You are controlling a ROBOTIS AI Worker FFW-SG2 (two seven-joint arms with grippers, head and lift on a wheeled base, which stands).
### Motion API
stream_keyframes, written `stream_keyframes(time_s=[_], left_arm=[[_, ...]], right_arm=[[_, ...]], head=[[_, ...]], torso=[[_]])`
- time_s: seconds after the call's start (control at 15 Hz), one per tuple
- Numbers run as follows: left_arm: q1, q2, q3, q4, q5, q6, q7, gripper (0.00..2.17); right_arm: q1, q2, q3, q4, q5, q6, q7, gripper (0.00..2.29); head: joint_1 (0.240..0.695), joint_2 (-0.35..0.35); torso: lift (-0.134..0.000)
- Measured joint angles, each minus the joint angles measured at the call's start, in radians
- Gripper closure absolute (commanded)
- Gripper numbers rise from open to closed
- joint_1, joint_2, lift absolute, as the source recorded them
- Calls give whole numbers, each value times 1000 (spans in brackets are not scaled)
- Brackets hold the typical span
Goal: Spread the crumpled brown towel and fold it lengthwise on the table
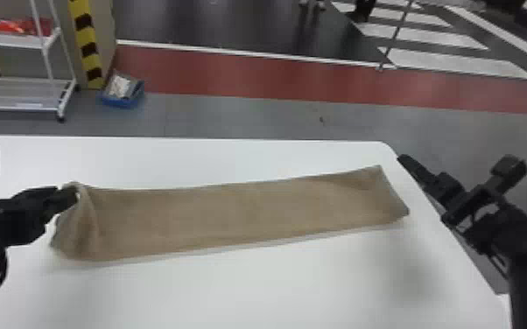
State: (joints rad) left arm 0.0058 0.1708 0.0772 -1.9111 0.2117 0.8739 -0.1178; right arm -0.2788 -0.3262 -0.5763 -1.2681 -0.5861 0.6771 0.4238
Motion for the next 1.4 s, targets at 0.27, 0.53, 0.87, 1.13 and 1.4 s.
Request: stream_keyframes(time_s=[0.27, 0.53, 0.87, 1.13, 1.4], left_arm=[[20, 20, 12, 11, -7, -101, 19, 29], [86, 32, 48, -38, -17, -193, 36, 29], [191, 24, 114, -125, 166, -192, 53, 33], [261, 18, 136, -191, 336, -166, 134, 46], [298, 14, 106, -225, 400, -138, 206, 70]], right_arm=[[17, -3, -7, -23, -10, -6, -5, 49], [63, -9, -24, -74, -40, 2, -3, 49], [174, -16, -33, -196, 12, -3, 60, 70], [266, -8, -34, -243, 62, -134, 124, 134], [329, 20, -35, -289, 62, -223, 138, 134]], head=[[695, -214], [695, -201], [695, -215], [695, -239], [695, -266]], torso=[[-125], [-125], [-125], [-125], [-125]])
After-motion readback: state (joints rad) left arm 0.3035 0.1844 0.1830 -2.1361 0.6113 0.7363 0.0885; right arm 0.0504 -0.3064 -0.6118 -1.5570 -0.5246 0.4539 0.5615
